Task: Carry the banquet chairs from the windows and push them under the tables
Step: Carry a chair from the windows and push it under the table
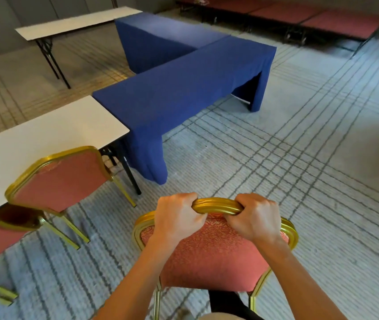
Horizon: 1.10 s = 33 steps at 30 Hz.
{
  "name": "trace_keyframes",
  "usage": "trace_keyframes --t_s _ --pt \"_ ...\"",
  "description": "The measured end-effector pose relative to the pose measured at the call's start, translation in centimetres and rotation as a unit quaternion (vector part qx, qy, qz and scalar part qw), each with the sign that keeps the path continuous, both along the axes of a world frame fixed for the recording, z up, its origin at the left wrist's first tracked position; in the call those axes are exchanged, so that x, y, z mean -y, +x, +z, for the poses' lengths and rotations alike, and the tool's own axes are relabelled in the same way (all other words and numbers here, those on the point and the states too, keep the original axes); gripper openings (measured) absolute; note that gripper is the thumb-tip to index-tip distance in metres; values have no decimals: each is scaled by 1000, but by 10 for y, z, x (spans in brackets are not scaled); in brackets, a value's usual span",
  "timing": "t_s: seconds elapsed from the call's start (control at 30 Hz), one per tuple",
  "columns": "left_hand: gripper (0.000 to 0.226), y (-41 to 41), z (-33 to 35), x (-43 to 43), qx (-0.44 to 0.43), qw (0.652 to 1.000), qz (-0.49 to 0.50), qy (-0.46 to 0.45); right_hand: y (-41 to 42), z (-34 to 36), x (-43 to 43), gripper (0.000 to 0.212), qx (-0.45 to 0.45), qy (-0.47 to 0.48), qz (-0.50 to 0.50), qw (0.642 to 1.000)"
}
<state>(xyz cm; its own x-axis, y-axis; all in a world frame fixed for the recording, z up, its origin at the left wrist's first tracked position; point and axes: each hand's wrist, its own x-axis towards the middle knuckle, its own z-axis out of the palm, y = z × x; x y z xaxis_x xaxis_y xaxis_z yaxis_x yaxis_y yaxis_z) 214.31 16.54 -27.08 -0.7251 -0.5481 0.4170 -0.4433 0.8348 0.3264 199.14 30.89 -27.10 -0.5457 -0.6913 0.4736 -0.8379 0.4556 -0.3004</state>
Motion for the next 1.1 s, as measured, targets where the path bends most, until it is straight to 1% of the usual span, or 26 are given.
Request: trace_keyframes --t_s 0.1,0.23,0.3,0.47,0.57,0.77,0.87,1.0,1.1 --pt "43 -48 -5 34 15 1000 12 1 -49 -12 37 29 6 0 6 1000" --pt "44 -108 -5 78 41 998 41 -1 -115 -16 90 29 45 20 19 999" --pt "43 -132 -2 94 37 998 55 3 -142 -14 111 30 52 18 35 998" --pt "40 -183 6 136 26 995 93 9 -204 -2 165 30 33 11 82 996" --pt "39 -204 10 158 20 992 126 6 -233 1 196 36 23 17 119 993" --pt "33 -242 7 207 4 986 166 29 -282 3 262 37 -17 10 158 987" --pt "34 -266 3 242 -4 983 178 46 -307 1 301 31 -20 6 170 985" --pt "38 -302 -8 292 -9 980 195 41 -345 -4 358 29 -46 4 188 981" --pt "41 -337 -17 334 13 973 224 51 -379 -12 405 35 -31 -9 206 978"
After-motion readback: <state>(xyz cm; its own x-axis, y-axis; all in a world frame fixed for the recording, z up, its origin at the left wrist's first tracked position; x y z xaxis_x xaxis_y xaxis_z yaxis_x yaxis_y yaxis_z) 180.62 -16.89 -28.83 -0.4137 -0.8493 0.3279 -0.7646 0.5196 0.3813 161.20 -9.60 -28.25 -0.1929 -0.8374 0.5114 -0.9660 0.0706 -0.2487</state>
